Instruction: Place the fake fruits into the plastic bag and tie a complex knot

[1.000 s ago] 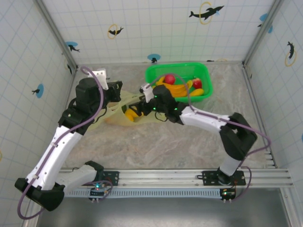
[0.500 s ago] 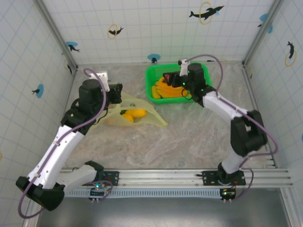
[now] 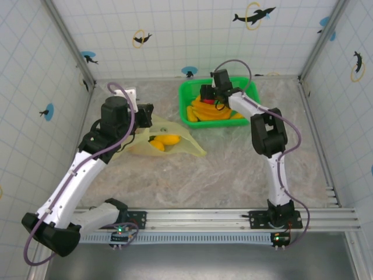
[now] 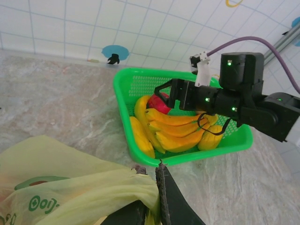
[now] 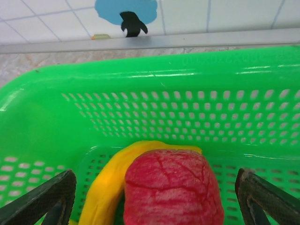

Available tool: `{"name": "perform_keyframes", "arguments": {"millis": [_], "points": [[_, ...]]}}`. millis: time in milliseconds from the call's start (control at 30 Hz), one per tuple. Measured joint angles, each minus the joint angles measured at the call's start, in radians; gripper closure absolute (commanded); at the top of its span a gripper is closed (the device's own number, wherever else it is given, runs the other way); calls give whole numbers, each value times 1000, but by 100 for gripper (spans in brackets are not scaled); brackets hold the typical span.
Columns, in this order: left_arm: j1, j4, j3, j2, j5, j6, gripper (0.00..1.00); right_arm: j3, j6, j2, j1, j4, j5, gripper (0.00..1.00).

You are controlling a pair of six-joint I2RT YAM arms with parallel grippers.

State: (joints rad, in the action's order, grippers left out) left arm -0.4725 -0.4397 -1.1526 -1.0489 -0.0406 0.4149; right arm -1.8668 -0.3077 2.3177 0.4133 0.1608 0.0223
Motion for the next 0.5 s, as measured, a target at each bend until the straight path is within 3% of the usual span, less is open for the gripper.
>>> {"name": "perform_keyframes", "arguments": {"millis": [200,367,500], "points": [[0,0,0,0,0,0,89,-5,-27,53,-1,37,2,17],[-2,2,0,-3,0,0,89,2,-43,56,-4,26,-4,38],[-8,3,0,-6,0,0,89,64,-47,37,-14,-44,-26,43]]}}
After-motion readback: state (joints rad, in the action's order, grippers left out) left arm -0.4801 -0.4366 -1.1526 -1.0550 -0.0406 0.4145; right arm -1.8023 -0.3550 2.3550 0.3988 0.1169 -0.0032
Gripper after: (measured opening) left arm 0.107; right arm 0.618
